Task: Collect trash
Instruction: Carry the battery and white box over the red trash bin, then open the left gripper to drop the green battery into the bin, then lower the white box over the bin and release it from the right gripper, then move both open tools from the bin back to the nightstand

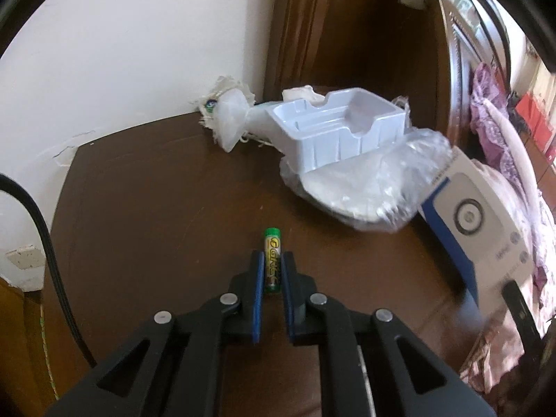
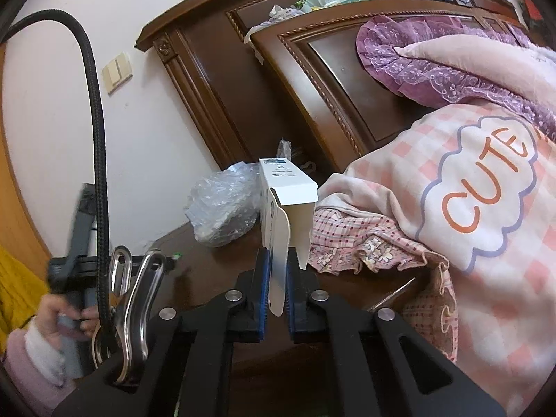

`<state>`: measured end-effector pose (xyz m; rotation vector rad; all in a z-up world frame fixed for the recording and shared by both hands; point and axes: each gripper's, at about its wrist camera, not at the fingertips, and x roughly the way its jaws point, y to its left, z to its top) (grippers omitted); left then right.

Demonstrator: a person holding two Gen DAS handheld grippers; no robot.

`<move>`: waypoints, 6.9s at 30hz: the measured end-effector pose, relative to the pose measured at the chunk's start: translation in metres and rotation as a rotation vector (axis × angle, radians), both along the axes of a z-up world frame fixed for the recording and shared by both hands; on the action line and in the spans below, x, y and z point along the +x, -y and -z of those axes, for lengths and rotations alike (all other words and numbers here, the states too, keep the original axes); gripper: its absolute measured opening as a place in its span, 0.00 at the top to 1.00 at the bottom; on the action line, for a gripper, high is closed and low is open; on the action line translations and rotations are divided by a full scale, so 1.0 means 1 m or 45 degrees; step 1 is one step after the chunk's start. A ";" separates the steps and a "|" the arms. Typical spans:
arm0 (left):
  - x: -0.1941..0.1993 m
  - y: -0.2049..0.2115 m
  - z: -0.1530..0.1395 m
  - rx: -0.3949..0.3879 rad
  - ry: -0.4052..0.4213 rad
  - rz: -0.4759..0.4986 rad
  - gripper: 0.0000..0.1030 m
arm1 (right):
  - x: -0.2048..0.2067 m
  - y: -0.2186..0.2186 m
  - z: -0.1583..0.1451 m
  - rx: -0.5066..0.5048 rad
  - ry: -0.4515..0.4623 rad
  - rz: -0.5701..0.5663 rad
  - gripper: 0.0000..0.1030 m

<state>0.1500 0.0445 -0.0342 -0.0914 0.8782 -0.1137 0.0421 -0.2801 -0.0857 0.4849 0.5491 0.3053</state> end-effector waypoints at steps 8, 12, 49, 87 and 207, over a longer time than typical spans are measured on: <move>-0.044 -0.019 -0.019 -0.047 0.060 -0.024 0.90 | 0.008 -0.008 0.002 -0.052 -0.022 0.026 0.82; -0.059 -0.035 -0.026 -0.064 0.083 -0.065 0.90 | 0.004 -0.009 0.001 -0.064 0.014 0.021 0.89; -0.188 -0.206 -0.014 -0.124 0.136 -0.524 0.90 | -0.056 -0.042 -0.050 0.123 0.270 -0.111 0.97; -0.220 -0.270 0.119 -0.266 -0.215 -0.693 0.90 | -0.088 -0.154 -0.071 0.085 0.301 -0.520 0.97; -0.254 -0.305 0.218 -0.198 -0.452 -0.802 0.58 | -0.103 -0.420 0.055 -0.312 -0.122 -1.261 0.75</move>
